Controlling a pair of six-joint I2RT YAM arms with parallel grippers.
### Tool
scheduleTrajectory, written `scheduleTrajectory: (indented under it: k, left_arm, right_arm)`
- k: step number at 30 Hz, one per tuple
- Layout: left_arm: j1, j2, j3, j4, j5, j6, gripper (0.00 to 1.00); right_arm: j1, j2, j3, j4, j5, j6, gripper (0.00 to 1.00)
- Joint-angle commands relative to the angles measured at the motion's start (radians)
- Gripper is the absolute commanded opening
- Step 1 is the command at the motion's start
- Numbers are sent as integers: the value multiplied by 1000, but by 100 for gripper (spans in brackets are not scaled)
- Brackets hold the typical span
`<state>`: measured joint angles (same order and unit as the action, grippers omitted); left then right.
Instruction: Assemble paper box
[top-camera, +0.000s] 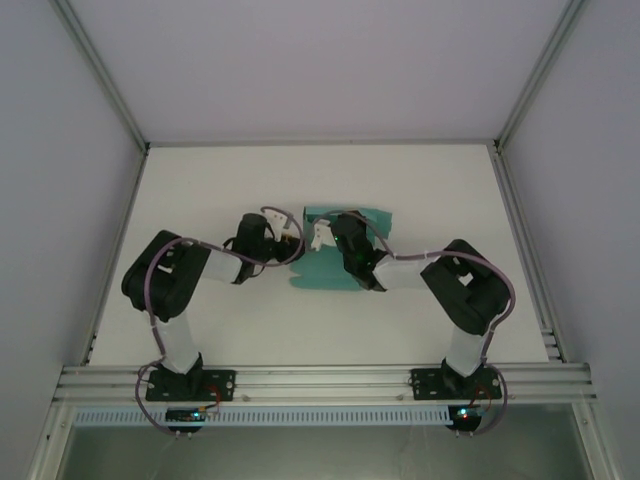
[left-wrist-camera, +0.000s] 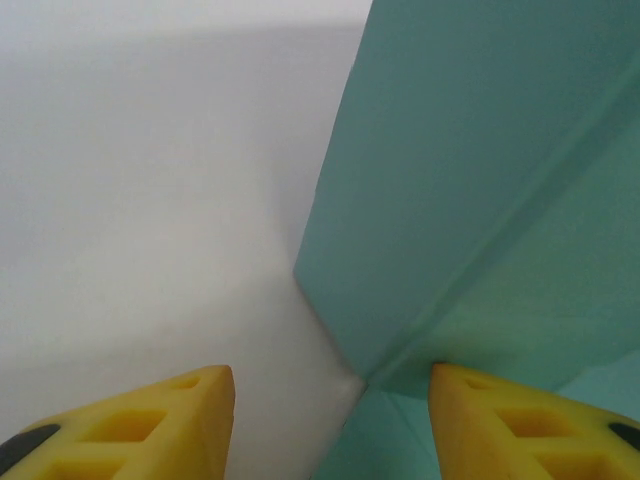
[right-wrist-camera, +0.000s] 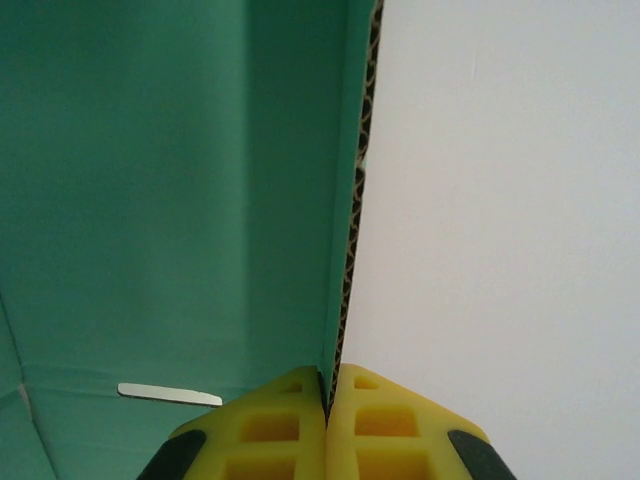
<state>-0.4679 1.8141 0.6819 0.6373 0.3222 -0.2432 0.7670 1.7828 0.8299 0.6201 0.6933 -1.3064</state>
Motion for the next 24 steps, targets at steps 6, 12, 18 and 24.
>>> scheduleTrajectory:
  k: [6, 12, 18, 24]
  left_arm:
    - [-20, -67, 15, 75, -39, 13, 49]
    - [-47, -43, 34, 88, -18, 44, 50]
    - [-60, -18, 51, 136, -42, 40, 51]
    - [-62, 36, 75, 191, -106, 40, 27]
  right_arm:
    - [39, 0, -28, -27, 11, -7, 0]
    - [50, -2, -24, -44, 22, 21, 0]
    - [62, -8, -31, -58, 29, 26, 0]
    - [70, -33, -41, -108, 13, 53, 0]
